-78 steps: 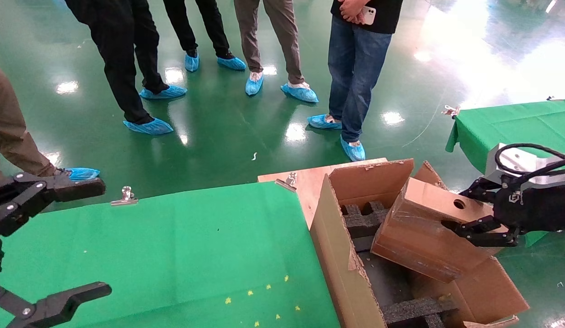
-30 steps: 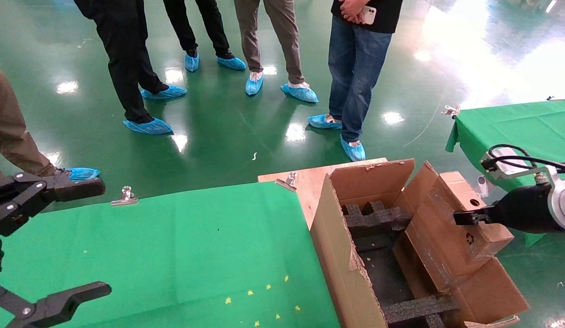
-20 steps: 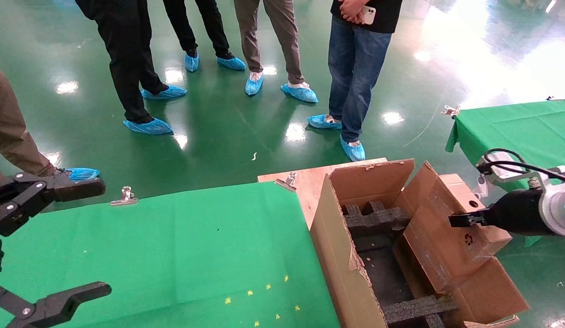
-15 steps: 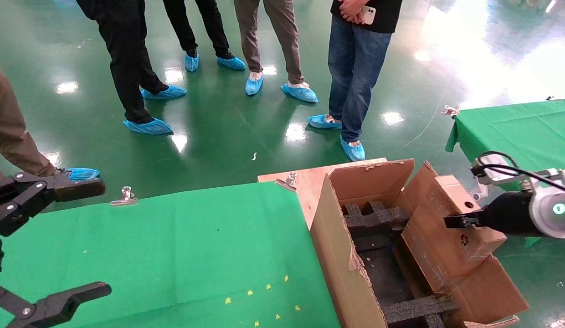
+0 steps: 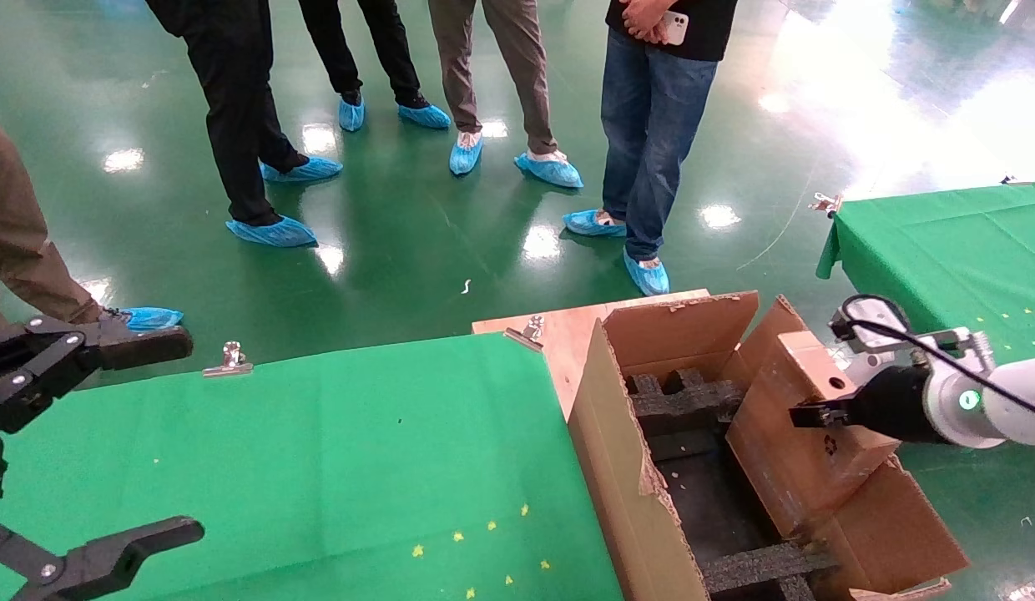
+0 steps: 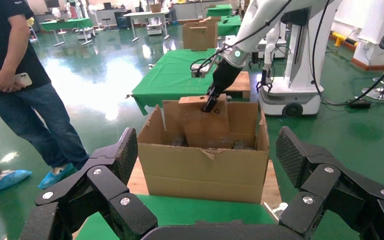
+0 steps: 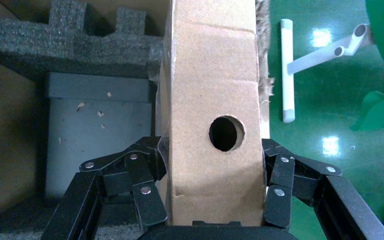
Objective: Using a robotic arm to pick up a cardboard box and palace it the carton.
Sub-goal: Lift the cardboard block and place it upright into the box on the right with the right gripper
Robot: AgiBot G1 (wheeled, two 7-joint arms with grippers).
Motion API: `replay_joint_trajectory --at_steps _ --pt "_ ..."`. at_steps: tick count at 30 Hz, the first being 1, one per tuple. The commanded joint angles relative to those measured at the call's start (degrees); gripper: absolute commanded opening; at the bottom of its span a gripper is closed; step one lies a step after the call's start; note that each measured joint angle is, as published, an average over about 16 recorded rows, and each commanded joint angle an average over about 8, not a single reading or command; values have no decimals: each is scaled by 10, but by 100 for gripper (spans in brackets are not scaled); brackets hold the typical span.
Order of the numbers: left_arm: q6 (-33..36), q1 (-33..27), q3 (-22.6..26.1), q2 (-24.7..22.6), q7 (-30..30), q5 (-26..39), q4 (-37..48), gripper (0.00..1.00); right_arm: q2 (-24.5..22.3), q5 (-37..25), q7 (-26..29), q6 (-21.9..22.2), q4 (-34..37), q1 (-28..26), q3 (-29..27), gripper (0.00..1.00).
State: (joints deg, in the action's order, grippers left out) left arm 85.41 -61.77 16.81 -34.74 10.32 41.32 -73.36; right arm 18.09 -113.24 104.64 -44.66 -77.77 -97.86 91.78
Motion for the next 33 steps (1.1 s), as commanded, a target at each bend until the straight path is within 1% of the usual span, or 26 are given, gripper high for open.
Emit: replay_joint_trajectory --at_steps 1,18,27,33 --pt "0 0 0 0 0 0 0 100 4 -8 9 7 0 7 3 0" --pt "0 0 1 0 0 0 0 100 30 -75 92 63 6 72 25 0" --pt "0 0 1 0 0 -1 0 100 45 -94 121 83 17 101 33 0" --pt "0 0 1 0 -1 -1 0 100 61 -97 127 96 38 118 39 0"
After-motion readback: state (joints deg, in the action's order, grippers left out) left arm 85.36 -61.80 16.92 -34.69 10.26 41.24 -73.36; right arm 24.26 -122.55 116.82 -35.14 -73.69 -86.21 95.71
